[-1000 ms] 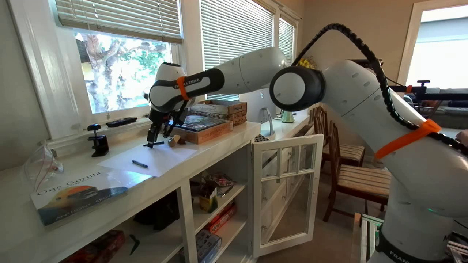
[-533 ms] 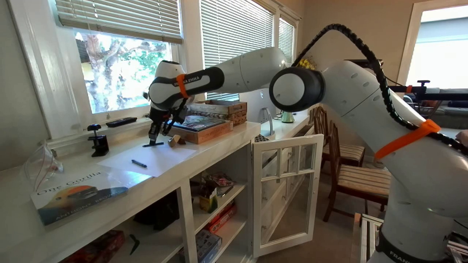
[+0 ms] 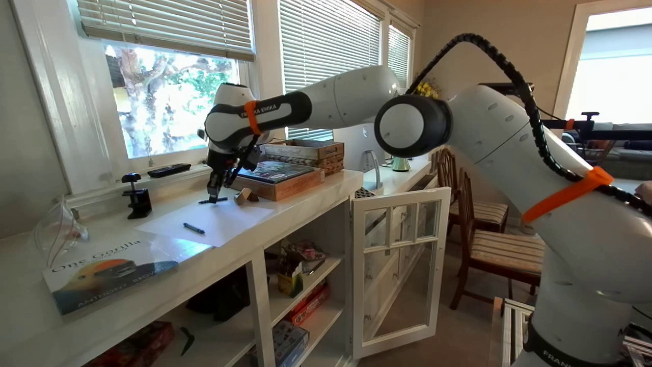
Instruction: Move the crayons to the left side of the paper
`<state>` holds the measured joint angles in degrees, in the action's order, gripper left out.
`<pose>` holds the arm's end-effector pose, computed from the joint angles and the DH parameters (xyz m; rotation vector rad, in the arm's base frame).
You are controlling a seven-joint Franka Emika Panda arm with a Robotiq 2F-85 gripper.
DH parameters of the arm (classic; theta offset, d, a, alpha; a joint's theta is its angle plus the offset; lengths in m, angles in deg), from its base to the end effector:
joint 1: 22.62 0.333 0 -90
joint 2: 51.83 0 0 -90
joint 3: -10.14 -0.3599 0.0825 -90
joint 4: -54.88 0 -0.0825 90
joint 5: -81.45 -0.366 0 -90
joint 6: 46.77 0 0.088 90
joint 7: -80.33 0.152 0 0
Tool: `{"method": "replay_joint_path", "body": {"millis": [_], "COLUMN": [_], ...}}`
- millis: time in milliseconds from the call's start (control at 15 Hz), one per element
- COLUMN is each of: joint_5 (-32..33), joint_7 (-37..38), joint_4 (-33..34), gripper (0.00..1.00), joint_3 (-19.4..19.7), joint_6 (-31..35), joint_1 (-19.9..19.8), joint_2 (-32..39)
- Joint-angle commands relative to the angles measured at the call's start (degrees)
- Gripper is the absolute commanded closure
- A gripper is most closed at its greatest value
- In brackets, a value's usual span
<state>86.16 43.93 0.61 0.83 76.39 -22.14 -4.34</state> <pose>0.8292 0.0822 0.4165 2.8119 1.1275 0.5812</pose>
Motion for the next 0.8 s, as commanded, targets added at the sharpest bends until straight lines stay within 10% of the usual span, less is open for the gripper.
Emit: {"method": "replay_joint_path", "body": {"millis": [0, 733], "joint_5": [-0.21, -0.08], "joint_7": [-0.58, -0.91], "joint_4": [3.25, 6.52], "gripper": [0.72, 0.0], "joint_3": [-0.46, -0.15], "joint_6": [-1.3, -1.6], "joint_1": [0.42, 0.12], "joint_2": [1.45, 4.4]}}
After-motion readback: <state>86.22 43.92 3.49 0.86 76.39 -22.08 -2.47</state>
